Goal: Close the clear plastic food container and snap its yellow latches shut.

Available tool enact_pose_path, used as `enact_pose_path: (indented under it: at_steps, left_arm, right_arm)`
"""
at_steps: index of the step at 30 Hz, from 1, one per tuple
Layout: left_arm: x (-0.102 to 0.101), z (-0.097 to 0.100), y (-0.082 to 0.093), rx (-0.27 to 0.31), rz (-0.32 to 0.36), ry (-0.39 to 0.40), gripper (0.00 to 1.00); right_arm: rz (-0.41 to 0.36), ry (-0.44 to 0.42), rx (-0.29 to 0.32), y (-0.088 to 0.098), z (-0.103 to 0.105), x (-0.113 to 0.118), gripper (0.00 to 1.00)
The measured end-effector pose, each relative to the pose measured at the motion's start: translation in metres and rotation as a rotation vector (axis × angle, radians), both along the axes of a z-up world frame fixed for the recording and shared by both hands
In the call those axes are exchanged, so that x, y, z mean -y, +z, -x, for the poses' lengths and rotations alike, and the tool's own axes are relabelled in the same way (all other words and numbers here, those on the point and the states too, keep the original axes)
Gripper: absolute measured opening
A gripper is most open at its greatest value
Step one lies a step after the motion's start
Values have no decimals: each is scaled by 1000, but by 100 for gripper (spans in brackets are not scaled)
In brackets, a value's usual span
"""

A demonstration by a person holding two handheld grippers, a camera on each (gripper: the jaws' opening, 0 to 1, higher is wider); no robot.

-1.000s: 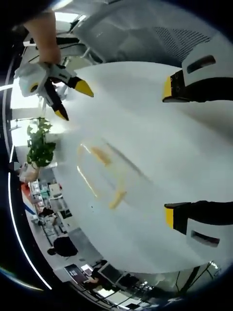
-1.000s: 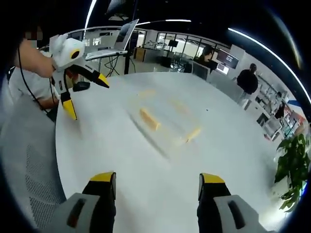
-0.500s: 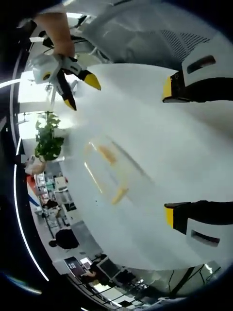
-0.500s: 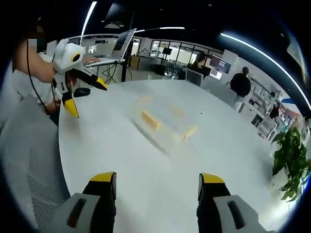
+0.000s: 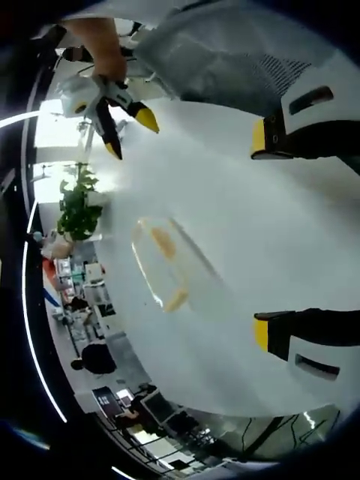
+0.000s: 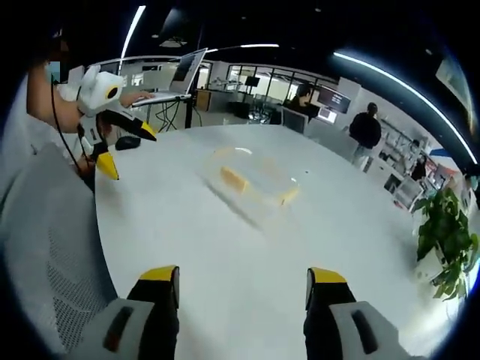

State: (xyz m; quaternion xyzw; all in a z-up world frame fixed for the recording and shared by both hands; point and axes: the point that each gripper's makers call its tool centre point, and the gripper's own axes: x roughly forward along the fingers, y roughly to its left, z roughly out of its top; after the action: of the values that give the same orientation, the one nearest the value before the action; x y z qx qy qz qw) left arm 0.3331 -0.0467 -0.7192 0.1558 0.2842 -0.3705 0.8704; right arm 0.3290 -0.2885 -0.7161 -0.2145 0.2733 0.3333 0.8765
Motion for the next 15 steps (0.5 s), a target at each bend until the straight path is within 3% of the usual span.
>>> enact_pose_path:
  at_steps: [15]
  left_arm:
    - [-1,19,-2,-1,6,31,80]
  right_arm:
    - [-10,-31,4,-2,23,13,66]
